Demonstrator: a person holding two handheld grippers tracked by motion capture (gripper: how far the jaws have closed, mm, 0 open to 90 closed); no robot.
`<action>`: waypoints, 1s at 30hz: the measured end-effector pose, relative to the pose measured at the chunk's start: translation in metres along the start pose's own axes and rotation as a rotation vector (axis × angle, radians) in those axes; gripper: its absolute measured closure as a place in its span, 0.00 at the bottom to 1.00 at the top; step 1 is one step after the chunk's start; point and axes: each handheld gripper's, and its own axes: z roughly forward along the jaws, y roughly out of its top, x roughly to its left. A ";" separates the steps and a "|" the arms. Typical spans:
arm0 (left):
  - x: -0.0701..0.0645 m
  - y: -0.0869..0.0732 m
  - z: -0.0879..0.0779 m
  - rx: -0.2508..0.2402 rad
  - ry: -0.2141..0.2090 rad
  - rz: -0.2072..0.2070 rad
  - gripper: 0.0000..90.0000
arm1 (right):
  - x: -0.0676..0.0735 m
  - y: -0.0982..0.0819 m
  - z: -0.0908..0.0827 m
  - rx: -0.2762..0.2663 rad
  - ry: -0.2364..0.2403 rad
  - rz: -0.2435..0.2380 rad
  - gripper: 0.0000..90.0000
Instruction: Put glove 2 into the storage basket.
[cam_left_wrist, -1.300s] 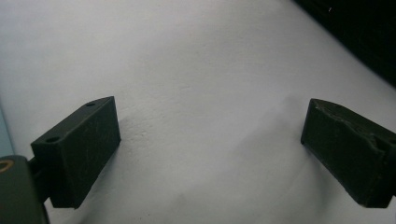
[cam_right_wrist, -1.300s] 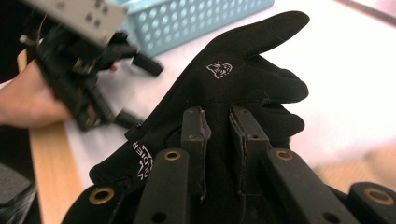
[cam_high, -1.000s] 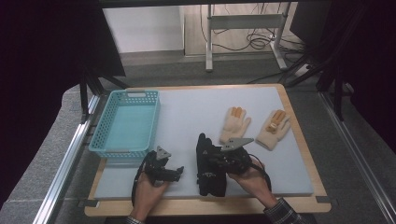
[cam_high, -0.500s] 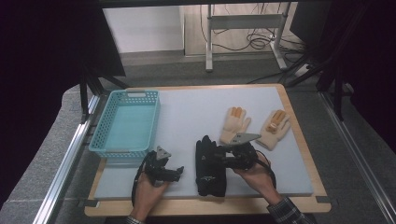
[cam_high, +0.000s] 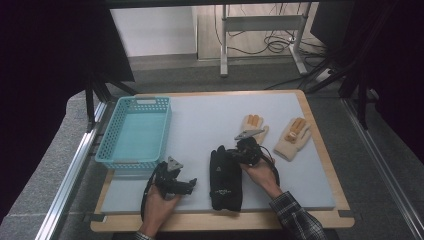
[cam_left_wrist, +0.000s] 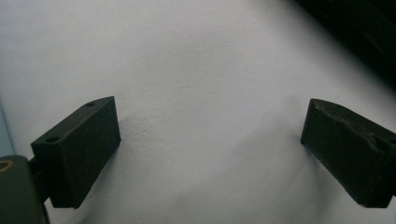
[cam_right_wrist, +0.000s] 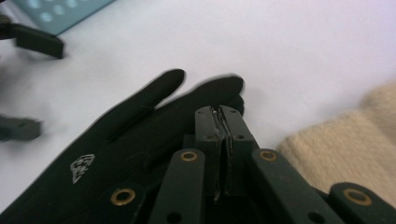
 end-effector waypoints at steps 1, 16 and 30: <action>0.000 0.000 0.000 0.004 0.000 0.005 0.05 | 0.003 0.000 -0.005 -0.002 -0.007 -0.017 0.95; 0.001 0.000 -0.001 0.004 0.000 0.006 0.06 | 0.002 -0.007 -0.039 -0.070 -0.029 -0.069 0.69; 0.004 -0.012 -0.012 0.005 -0.021 0.034 0.05 | -0.002 -0.063 -0.071 -0.028 0.008 -0.049 0.57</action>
